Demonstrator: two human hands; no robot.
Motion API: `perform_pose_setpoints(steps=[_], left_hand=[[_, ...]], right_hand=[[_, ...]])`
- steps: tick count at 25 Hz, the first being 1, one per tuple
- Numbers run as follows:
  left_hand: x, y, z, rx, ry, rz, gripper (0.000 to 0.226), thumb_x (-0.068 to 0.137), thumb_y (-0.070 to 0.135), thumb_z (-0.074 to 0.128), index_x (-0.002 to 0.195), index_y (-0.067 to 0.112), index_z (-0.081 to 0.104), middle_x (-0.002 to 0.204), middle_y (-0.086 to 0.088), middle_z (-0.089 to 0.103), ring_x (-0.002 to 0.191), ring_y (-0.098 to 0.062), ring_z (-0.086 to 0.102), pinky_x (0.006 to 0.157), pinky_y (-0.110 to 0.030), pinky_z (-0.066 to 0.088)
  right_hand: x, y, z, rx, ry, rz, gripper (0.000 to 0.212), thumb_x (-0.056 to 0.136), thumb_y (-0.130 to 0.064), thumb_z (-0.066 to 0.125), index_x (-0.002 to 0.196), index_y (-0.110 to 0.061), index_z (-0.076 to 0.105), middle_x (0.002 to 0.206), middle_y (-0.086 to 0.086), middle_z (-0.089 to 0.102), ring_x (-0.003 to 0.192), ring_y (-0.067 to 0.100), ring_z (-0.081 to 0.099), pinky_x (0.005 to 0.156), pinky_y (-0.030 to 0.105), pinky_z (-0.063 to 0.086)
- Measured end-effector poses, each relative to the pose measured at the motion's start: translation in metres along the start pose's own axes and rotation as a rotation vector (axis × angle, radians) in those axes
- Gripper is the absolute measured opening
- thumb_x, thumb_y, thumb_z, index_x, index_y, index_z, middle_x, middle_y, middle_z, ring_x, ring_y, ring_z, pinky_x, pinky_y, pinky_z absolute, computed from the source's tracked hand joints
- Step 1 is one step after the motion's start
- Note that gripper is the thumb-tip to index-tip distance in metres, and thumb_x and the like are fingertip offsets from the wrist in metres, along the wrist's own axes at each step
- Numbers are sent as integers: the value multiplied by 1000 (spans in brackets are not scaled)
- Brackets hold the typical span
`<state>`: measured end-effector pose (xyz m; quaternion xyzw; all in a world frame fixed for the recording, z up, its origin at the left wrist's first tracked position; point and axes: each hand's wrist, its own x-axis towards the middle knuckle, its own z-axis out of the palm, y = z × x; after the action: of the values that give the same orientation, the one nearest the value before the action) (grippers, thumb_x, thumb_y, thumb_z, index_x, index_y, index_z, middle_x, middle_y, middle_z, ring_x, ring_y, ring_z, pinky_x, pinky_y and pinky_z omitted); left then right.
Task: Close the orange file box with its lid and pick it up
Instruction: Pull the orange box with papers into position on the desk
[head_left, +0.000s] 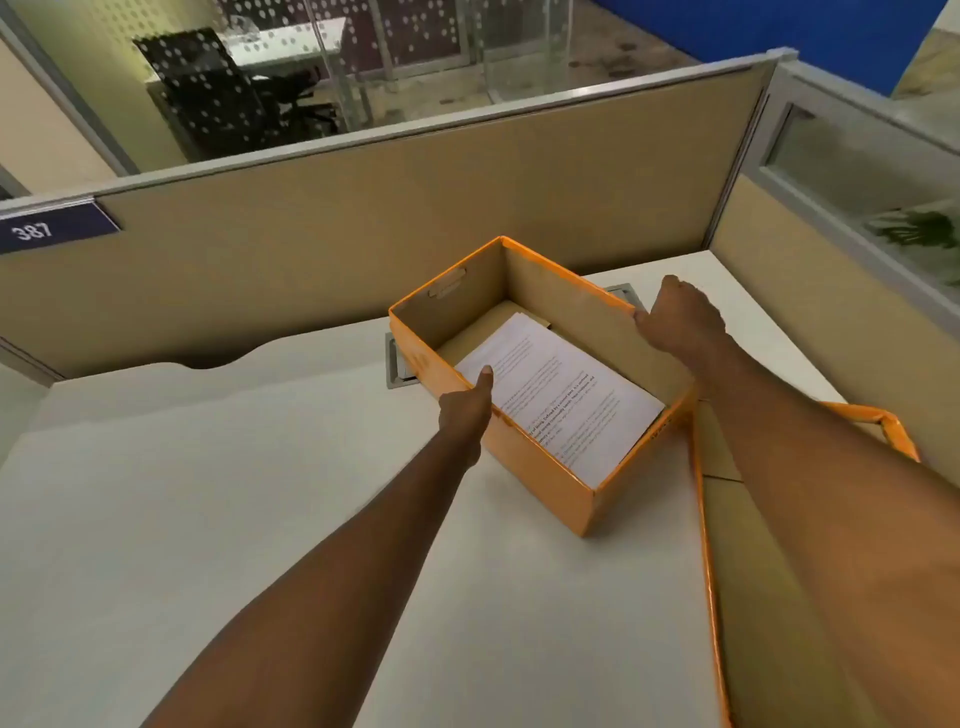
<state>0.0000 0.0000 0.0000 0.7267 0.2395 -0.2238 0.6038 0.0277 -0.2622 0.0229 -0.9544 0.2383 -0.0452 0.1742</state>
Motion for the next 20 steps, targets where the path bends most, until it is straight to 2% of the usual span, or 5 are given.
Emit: perform_pose_setpoints(steps=[3, 6, 12, 17, 20], left_hand=[[8, -5, 10, 43, -49, -26, 65, 91, 43, 54, 141, 11, 29, 144, -14, 46, 129, -42, 46, 97, -61, 42], [18, -14, 14, 73, -88, 10, 41, 96, 23, 45, 133, 9, 36, 130, -18, 56, 112, -37, 60, 84, -53, 56], [11, -11, 1, 21, -67, 23, 34, 97, 11, 36, 130, 8, 40, 120, -19, 59, 99, -32, 63, 81, -49, 56], [-13, -11, -41, -10, 35, 193, 27, 94, 10, 36, 116, 6, 52, 99, -10, 62, 75, -19, 56, 51, -25, 43], [-36, -21, -83, -37, 119, 217, 34, 92, 15, 48, 125, 3, 49, 114, -13, 63, 86, -20, 63, 59, -28, 52]], right_hand=[[13, 0, 14, -86, -141, 32, 49, 88, -41, 54, 119, -3, 48, 121, 20, 57, 110, 40, 56, 81, 42, 46], [14, 1, 27, -128, -228, 29, 33, 91, -27, 49, 116, -5, 52, 117, 19, 60, 105, 38, 59, 77, 39, 44], [-2, -2, 29, -157, -65, -34, 20, 89, -9, 49, 108, -6, 56, 109, 18, 64, 97, 38, 61, 71, 37, 43], [-57, -29, 9, 0, -5, 16, 15, 89, -9, 50, 102, -7, 58, 102, 17, 65, 91, 37, 62, 69, 38, 46], [-119, -51, 5, 57, 11, 31, 16, 87, -8, 52, 101, -6, 59, 100, 17, 66, 91, 37, 63, 69, 38, 46]])
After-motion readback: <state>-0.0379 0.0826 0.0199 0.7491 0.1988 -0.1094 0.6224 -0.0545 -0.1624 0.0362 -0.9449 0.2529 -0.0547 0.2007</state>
